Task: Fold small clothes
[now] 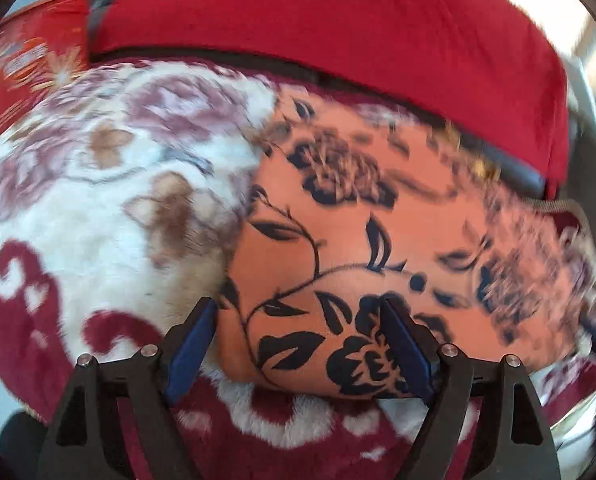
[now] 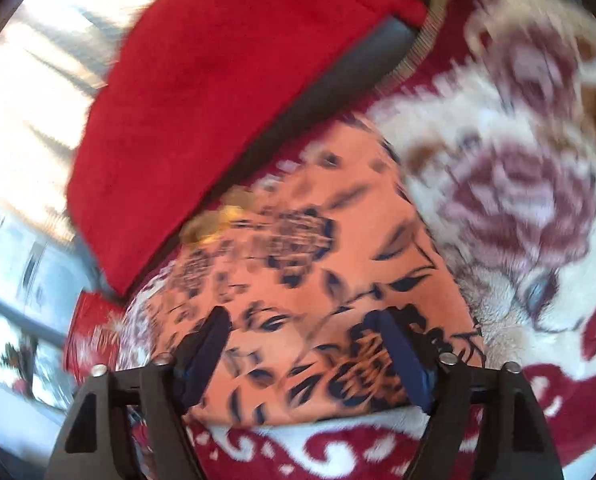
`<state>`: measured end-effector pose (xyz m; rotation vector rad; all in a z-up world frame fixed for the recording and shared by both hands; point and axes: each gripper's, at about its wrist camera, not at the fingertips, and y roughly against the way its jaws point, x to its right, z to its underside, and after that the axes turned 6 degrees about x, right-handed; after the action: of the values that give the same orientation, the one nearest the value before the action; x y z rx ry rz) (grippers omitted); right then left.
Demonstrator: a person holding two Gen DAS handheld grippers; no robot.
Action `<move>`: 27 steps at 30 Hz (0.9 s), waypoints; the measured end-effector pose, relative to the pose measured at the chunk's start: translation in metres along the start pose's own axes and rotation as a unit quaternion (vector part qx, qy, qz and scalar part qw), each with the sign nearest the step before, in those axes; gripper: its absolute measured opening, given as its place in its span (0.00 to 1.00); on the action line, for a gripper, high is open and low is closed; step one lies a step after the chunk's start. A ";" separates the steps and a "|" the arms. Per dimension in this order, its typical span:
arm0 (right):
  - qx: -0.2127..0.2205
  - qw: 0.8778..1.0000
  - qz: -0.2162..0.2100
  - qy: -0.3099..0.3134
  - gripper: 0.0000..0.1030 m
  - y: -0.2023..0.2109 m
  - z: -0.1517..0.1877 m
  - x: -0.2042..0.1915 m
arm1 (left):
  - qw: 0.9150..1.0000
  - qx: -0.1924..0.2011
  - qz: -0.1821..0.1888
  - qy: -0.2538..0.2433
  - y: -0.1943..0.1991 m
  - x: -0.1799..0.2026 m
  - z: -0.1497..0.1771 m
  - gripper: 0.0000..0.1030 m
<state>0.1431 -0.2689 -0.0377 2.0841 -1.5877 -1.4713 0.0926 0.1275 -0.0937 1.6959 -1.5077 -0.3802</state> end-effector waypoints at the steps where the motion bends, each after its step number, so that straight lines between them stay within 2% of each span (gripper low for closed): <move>1: 0.000 1.000 -0.014 0.015 0.87 0.005 0.006 -0.005 | 1.000 0.015 0.004 0.000 0.006 0.000 -0.001 0.81; 3: -0.014 0.999 -0.008 0.034 0.87 0.000 0.015 -0.001 | 0.999 0.022 -0.001 -0.025 0.006 0.004 -0.001 0.82; 4: -0.031 0.999 0.017 0.035 0.87 -0.011 0.020 0.008 | 0.999 0.009 -0.011 -0.041 -0.002 0.005 0.002 0.82; 5: -0.058 0.997 0.052 0.001 0.81 -0.023 0.025 0.030 | 0.997 -0.020 -0.035 -0.062 -0.014 0.004 0.006 0.83; 6: -0.049 0.997 0.040 -0.037 0.80 -0.017 0.026 0.042 | 0.995 -0.048 -0.047 -0.067 -0.022 0.001 0.009 0.83; 7: -0.028 0.998 0.030 -0.048 0.79 -0.004 0.023 0.041 | 0.997 -0.048 -0.038 -0.054 -0.018 -0.003 0.010 0.83; 9: 0.001 0.999 0.037 -0.027 0.80 0.021 0.016 0.029 | 0.998 -0.018 -0.049 -0.020 0.001 -0.011 0.005 0.83; 11: 0.031 0.999 0.022 -0.027 0.84 0.040 0.016 0.024 | 0.999 0.011 -0.048 -0.009 0.015 -0.012 -0.004 0.83; 15: 0.013 0.997 -0.018 -0.073 0.85 0.046 0.045 0.028 | 0.999 0.034 -0.018 -0.017 0.026 0.013 -0.018 0.83; 17: -0.006 0.993 -0.028 -0.112 0.85 0.036 0.066 0.040 | 0.999 0.038 -0.004 -0.023 0.027 0.026 -0.019 0.83; 19: -0.008 0.990 -0.020 -0.141 0.85 0.026 0.074 0.054 | 0.999 0.037 0.011 -0.029 0.025 0.045 -0.024 0.83; 22: 0.012 0.982 -0.029 -0.188 0.85 0.019 0.069 0.072 | 0.998 0.034 0.017 -0.046 0.013 0.072 -0.023 0.83; 24: 0.021 0.980 -0.025 -0.197 0.85 0.015 0.062 0.078 | 0.998 0.035 0.018 -0.050 0.007 0.081 -0.020 0.83; 26: 0.025 0.979 -0.025 -0.199 0.86 0.018 0.054 0.083 | 0.997 0.026 0.002 -0.071 -0.008 0.091 -0.016 0.84; 27: 0.027 0.980 -0.022 -0.194 0.86 0.016 0.051 0.083 | 0.996 0.013 -0.022 -0.089 -0.021 0.095 -0.011 0.84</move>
<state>0.0912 -0.3204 -0.1039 1.9564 -1.7317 -1.9684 0.1371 0.0423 -0.0748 1.7566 -1.6100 -0.5503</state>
